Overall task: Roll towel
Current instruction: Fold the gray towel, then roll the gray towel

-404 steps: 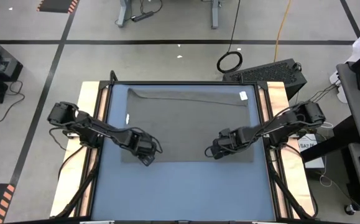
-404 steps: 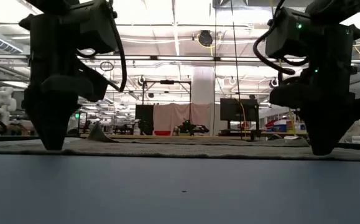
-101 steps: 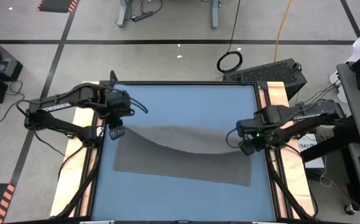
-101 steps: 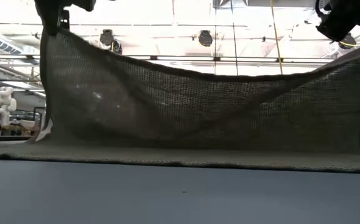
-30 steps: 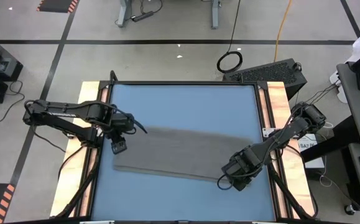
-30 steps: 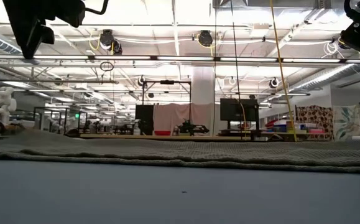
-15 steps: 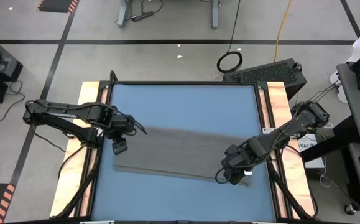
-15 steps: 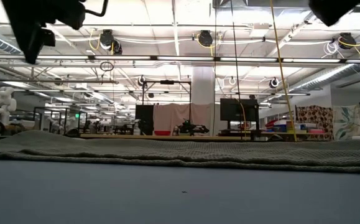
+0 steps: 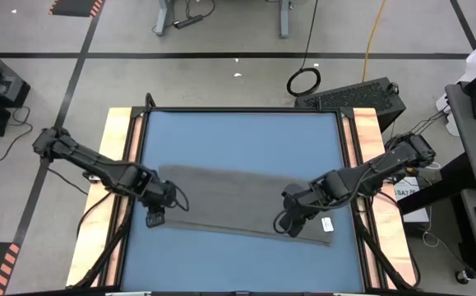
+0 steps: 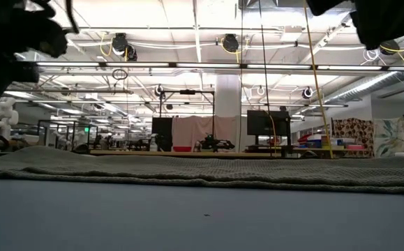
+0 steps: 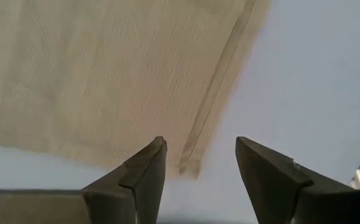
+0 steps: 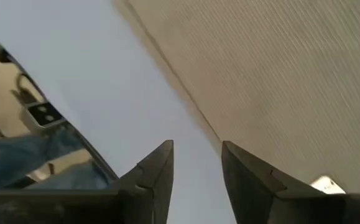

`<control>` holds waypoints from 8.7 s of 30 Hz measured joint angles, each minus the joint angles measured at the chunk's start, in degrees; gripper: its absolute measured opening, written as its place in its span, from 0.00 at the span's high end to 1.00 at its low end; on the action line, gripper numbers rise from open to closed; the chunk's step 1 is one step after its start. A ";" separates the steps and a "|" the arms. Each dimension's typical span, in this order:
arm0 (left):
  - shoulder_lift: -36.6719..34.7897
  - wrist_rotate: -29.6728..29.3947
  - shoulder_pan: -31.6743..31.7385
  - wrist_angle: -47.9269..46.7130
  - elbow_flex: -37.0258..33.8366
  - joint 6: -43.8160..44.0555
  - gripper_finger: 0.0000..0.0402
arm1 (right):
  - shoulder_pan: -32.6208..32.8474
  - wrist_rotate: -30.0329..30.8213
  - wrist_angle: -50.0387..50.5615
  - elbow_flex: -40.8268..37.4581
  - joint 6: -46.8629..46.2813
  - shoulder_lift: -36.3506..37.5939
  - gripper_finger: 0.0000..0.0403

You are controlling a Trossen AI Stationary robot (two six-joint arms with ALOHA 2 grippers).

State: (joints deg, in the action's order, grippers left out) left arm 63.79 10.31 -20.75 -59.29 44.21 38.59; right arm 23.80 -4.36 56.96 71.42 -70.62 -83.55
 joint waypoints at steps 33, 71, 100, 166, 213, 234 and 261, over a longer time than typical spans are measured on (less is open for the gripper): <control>0.76 -7.28 -16.17 8.12 -12.94 6.06 0.61 | -0.47 0.05 -6.20 0.00 -0.18 0.00 0.73; 0.31 1.65 -16.94 14.90 -17.42 7.56 0.88 | -0.58 1.66 -6.13 -0.02 2.42 0.00 0.73; 0.02 11.08 -16.87 12.27 -1.83 7.62 0.94 | -0.58 1.34 -12.05 -0.04 10.74 0.00 0.73; 3.77 -5.97 7.28 25.73 -16.39 10.49 0.55 | -19.06 11.02 -2.67 -0.04 12.73 -7.82 0.73; -8.43 -6.11 11.71 -1.90 -2.47 -6.51 0.56 | -14.22 -1.62 -10.30 0.33 4.22 -17.79 0.73; 11.36 -3.57 28.57 -6.80 -2.56 -15.59 0.42 | -19.68 1.19 -7.36 0.37 17.72 -8.81 0.73; 24.52 -9.79 29.30 0.76 -1.35 -31.58 0.98 | -19.77 1.64 -3.20 0.37 25.30 -8.81 0.73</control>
State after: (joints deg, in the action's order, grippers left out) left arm 88.31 0.52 8.55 -58.52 42.86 7.00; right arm 4.03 -2.72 53.76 71.79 -45.32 -92.36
